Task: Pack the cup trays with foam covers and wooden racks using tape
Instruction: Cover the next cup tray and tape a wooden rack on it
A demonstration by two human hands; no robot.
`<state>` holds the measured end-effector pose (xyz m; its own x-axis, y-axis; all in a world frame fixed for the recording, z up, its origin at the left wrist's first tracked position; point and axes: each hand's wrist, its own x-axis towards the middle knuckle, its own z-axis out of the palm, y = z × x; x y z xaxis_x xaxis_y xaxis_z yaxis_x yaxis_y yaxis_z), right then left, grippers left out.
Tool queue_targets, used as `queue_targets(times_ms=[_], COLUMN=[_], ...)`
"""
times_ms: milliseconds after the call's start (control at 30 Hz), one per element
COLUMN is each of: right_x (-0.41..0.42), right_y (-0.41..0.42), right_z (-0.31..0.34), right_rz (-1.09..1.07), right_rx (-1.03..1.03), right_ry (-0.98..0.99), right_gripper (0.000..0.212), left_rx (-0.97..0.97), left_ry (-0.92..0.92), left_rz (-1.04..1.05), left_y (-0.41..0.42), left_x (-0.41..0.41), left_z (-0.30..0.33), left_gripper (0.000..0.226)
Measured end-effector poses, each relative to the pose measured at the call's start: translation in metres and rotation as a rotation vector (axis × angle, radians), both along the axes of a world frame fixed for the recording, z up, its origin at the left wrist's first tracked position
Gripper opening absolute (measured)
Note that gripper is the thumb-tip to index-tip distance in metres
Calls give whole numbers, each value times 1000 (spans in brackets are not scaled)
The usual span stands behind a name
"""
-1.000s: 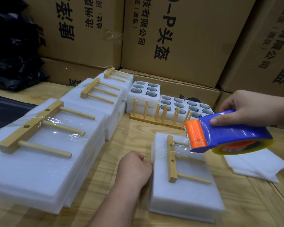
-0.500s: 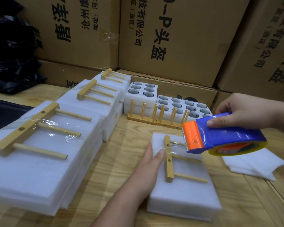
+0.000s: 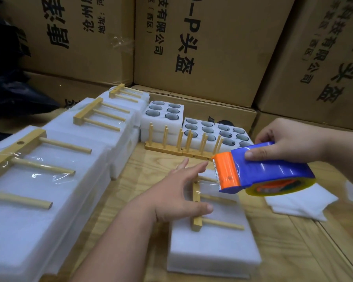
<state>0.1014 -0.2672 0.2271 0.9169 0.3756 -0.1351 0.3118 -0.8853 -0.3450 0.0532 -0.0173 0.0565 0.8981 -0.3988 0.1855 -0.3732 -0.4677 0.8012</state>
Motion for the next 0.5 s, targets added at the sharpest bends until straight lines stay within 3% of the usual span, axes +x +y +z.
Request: queue_targets(times_ms=[300, 500], right_x=[3, 12], right_y=[2, -3], right_z=[0, -8], right_rz=[28, 6], right_rx=[45, 45], right_ry=[11, 25], right_gripper=[39, 53], left_rx=[47, 274], left_ry=[-28, 16], left_rz=[50, 115], left_y=[-4, -24], left_x=[0, 3], left_z=[-3, 8], left_gripper=[99, 113])
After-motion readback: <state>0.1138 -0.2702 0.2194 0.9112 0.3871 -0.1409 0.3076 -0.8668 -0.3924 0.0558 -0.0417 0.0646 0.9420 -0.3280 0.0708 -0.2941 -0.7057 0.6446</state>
